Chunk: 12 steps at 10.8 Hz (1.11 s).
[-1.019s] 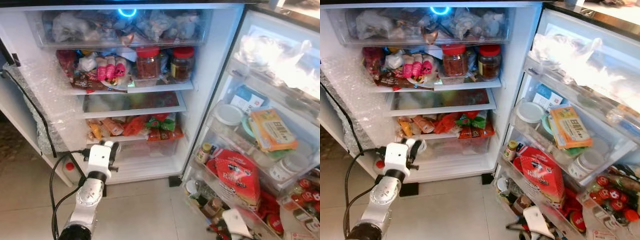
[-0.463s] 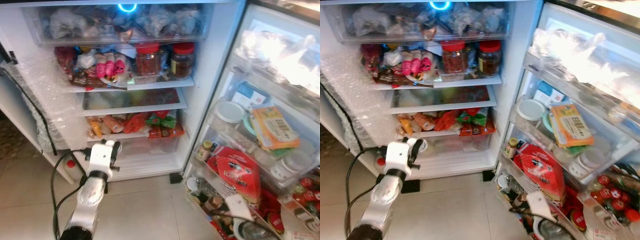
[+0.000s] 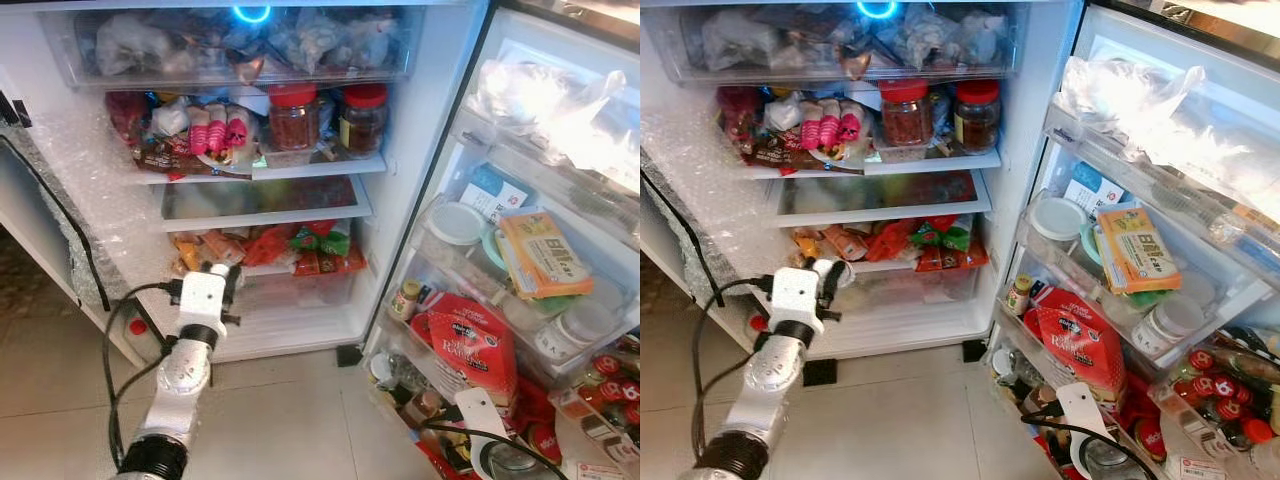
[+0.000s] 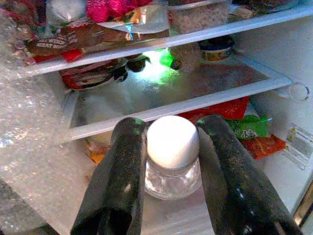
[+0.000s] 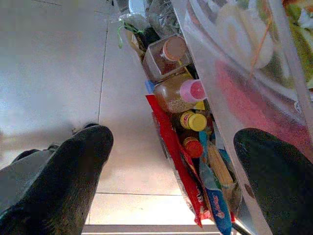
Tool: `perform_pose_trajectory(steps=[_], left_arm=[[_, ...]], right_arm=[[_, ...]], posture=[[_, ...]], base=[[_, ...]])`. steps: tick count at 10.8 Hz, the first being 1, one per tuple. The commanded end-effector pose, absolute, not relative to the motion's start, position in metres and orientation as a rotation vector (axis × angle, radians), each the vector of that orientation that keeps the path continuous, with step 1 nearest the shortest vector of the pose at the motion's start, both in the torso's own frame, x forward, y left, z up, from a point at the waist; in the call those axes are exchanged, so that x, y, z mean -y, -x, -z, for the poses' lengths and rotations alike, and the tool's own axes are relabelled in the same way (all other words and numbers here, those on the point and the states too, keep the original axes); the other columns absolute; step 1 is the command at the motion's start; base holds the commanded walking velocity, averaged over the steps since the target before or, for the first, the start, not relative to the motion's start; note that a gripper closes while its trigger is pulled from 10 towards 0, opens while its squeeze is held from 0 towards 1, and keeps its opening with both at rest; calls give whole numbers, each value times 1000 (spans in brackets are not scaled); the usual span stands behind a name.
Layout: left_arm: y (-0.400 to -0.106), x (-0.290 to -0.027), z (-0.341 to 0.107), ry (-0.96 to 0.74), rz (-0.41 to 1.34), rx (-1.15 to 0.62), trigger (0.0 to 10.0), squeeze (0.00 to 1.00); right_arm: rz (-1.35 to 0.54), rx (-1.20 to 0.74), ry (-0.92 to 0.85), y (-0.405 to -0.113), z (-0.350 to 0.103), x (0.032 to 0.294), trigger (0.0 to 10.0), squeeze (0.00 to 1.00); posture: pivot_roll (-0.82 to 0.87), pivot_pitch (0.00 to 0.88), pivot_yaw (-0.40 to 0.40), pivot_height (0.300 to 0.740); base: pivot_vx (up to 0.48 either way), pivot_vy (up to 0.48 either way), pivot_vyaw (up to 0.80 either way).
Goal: Restocking fridge
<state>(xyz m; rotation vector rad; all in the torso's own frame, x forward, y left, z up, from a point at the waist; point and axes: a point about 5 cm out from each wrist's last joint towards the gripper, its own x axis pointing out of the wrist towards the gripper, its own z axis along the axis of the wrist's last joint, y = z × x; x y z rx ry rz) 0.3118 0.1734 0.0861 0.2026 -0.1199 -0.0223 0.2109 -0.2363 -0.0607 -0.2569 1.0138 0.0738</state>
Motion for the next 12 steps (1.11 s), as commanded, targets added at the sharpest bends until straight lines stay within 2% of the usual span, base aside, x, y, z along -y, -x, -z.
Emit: perform_pose_trajectory(steps=[1, 4, 9, 12], left_arm=[[-313, -177, -92, -205, 14, 140, 10000, 0], [-312, -174, -94, -206, 25, 142, 10000, 0], [-300, -174, -94, -199, 41, 139, 10000, 0], [-301, -163, -96, -181, 109, 139, 10000, 0]], right_arm=[[-82, -1029, 259, -209, 61, 237, 10000, 0], [-96, -1043, 269, -205, 63, 239, 10000, 0], [-122, -1069, 289, -194, 68, 242, 10000, 0], [-108, -1070, 260, -188, 71, 242, 10000, 0]], posture=[[-129, 55, -55, 740], [-134, 88, -40, 740], [-117, 155, -58, 740], [-139, 135, -41, 740]], base=[[0, 0, 0], [0, 0, 140], [0, 0, 763], [0, 0, 0]])
